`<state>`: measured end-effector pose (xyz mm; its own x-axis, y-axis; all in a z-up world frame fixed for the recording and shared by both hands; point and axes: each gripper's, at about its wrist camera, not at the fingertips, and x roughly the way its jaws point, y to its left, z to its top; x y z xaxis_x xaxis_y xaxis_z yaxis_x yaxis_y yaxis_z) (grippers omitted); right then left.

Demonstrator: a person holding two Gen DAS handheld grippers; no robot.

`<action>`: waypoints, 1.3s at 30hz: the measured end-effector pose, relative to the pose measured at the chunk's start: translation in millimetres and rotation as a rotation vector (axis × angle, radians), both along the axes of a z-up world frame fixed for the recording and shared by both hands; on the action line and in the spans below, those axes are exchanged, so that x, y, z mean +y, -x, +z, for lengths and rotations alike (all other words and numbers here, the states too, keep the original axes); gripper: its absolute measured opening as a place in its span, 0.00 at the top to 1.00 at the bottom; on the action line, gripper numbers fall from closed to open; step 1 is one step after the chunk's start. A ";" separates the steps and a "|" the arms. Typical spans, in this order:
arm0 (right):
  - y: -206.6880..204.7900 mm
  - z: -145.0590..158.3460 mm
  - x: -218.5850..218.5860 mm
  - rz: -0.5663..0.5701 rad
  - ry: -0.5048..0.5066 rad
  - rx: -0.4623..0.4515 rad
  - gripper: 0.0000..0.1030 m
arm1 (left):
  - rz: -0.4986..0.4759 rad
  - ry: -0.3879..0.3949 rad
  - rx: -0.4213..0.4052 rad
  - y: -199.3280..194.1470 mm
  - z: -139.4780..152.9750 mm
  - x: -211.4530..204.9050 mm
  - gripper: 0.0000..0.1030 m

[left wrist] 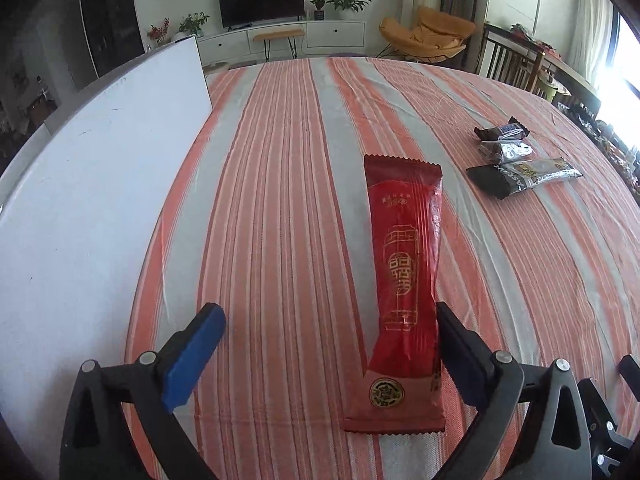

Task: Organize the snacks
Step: 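Position the open left gripper around the long red package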

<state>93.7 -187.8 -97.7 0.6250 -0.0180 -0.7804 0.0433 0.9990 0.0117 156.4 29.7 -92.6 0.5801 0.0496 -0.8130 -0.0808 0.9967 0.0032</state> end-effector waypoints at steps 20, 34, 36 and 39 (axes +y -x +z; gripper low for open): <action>0.1 -0.3 -0.5 0.001 0.000 0.001 0.12 | -0.003 0.000 -0.001 0.3 0.7 -2.0 0.00; -70.3 57.6 -56.2 0.006 -0.523 -0.027 0.14 | -0.003 -0.001 -0.001 0.2 0.7 -2.2 0.00; -115.5 67.2 -53.6 0.038 -0.617 0.024 0.14 | -0.003 -0.001 -0.001 0.4 0.5 -2.0 0.00; -174.3 70.5 -41.8 0.057 -0.668 0.086 0.27 | -0.004 -0.001 -0.001 0.5 0.4 -2.0 0.00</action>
